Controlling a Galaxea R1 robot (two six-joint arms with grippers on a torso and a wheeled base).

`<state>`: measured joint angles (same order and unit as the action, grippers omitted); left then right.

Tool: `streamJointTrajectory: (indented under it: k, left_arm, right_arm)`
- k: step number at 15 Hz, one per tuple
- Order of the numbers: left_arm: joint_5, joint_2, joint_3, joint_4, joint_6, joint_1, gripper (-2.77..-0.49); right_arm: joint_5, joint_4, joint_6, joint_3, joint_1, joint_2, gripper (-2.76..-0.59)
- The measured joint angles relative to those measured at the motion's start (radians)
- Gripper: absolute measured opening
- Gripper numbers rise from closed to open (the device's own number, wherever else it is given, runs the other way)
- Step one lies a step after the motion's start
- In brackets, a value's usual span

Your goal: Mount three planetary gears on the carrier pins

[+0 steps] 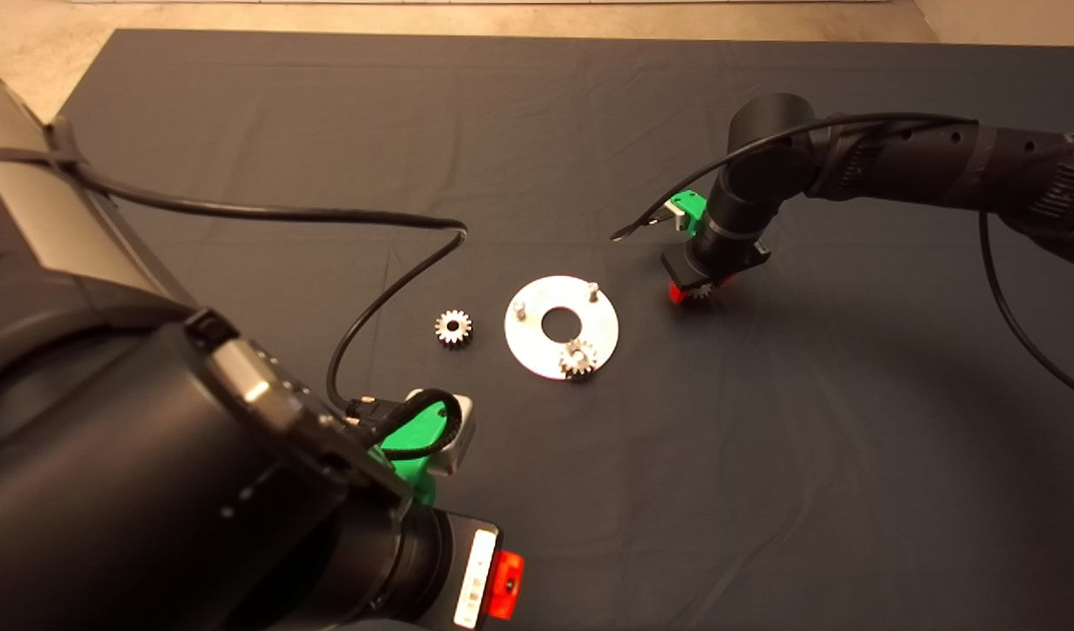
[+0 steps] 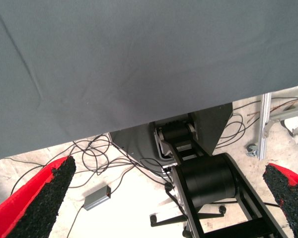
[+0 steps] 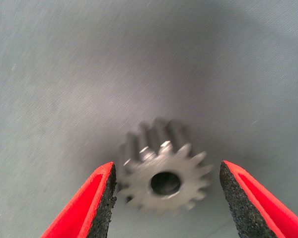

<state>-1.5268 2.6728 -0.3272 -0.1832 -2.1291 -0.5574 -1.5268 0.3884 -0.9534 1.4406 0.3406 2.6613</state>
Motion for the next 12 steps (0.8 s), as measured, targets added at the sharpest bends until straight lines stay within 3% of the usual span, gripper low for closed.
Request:
streamJointTrajectory:
  k: [5, 7, 12]
  left_arm:
    - [0.000, 0.000, 0.005, 0.000, -0.005, 0.000, -0.49]
    - [0.000, 0.000, 0.009, 0.000, -0.006, 0.000, -0.49]
    - [0.000, 0.000, 0.009, 0.000, -0.006, 0.000, -0.49]
  right_arm:
    - [0.002, 0.032, 0.003, -0.002, 0.000, -0.001, -1.97]
    - [0.003, 0.037, 0.003, -0.002, 0.000, -0.001, -2.10]
    - [0.003, 0.042, 0.003, -0.003, 0.000, -0.001, -2.16]
